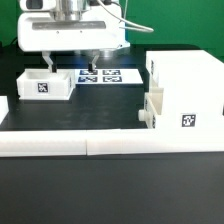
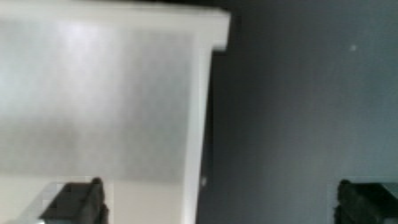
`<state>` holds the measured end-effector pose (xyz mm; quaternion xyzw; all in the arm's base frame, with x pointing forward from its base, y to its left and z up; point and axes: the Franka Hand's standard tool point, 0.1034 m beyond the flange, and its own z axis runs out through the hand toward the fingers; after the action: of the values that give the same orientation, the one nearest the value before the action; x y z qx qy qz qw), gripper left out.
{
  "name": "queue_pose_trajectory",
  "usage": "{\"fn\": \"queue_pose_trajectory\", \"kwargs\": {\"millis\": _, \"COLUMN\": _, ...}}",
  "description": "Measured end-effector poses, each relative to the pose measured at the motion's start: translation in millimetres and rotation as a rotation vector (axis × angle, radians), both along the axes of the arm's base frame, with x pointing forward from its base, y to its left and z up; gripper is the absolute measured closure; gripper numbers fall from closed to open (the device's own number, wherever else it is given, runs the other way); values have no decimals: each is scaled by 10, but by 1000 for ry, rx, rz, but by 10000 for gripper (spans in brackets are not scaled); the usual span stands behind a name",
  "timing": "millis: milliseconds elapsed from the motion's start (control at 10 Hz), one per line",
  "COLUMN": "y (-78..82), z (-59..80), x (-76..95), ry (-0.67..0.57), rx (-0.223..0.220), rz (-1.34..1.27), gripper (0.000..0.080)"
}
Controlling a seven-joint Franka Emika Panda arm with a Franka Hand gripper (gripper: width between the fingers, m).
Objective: Assemble drawer
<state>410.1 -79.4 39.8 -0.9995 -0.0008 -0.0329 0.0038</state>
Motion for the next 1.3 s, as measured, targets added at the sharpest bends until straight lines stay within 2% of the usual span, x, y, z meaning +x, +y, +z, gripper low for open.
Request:
{"fn": "queue_pose_trajectory", "kwargs": {"millis": 300, "y": 65, "z": -190, "x": -108, "ry": 22, "rx": 3, "rz": -12, "gripper": 150}}
{"fn": "queue_pose_trajectory", "kwargs": {"millis": 700, "y": 69, "z": -319, "x": -158, "ry": 33, "rx": 4, "rz": -42, "gripper": 150}}
{"fn": "queue_pose_trajectory", "kwargs": {"millis": 1000, "y": 44, "z": -343, "x": -172, "ry": 22, "rx": -2, "rz": -30, "gripper": 150}}
{"fn": "queue_pose_trajectory", "kwargs": {"millis": 1200, "y": 43, "z": -348, "x": -174, "ry": 22, "rx": -2, "rz": -30, "gripper": 180}}
{"fn": "queue_pose_trajectory", "kwargs": {"millis": 1300, "y": 43, "z": -350, "x": -175, "ry": 22, "rx": -2, "rz": -30, "gripper": 353}}
